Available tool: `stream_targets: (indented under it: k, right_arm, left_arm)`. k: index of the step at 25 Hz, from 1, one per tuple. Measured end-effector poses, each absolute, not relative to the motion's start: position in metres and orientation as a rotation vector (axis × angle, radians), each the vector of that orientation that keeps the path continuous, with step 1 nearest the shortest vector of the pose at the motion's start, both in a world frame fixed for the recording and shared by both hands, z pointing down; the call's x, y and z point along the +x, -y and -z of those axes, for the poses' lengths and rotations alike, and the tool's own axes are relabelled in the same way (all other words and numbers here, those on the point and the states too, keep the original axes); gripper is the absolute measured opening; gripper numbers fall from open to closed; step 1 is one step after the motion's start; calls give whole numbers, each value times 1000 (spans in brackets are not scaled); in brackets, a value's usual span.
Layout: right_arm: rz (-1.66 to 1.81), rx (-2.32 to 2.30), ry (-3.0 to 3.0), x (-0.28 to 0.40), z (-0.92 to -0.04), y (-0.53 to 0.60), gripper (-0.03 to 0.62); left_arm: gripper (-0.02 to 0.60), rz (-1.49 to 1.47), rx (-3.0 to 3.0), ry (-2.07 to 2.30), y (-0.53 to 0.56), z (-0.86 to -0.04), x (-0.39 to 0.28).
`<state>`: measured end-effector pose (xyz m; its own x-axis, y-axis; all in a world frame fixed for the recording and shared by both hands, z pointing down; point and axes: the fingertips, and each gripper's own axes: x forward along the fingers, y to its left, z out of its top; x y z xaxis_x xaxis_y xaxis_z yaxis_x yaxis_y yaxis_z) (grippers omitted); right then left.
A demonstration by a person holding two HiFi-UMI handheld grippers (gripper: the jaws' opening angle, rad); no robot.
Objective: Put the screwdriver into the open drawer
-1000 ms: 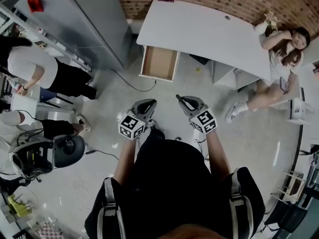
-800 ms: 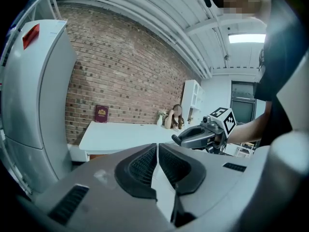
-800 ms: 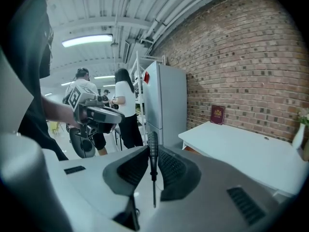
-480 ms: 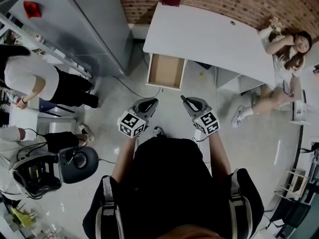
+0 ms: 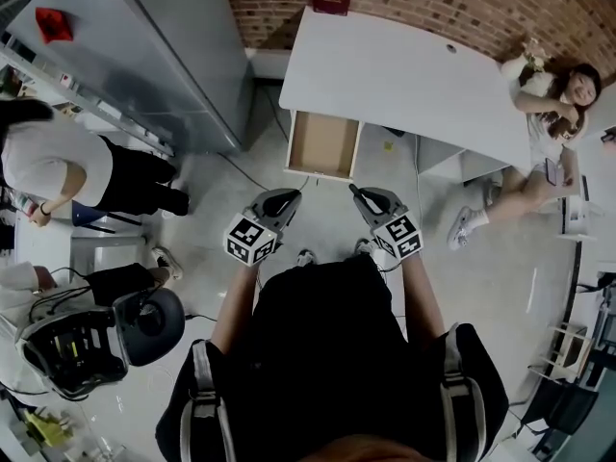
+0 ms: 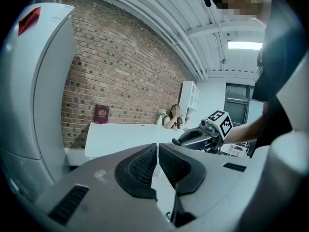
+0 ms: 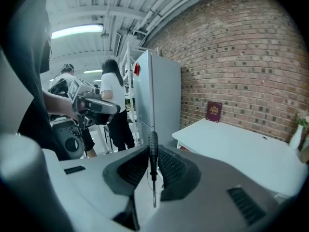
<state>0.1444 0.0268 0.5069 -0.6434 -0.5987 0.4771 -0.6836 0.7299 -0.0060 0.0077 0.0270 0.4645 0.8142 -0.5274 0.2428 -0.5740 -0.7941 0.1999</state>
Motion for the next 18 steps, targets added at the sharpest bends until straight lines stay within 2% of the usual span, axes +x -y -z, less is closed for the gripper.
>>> stream_targets:
  k: [18]
  right_arm:
    - [-229, 841, 2453, 134, -523, 29, 118]
  left_arm:
    - [23, -205, 2676, 973, 17, -469, -17]
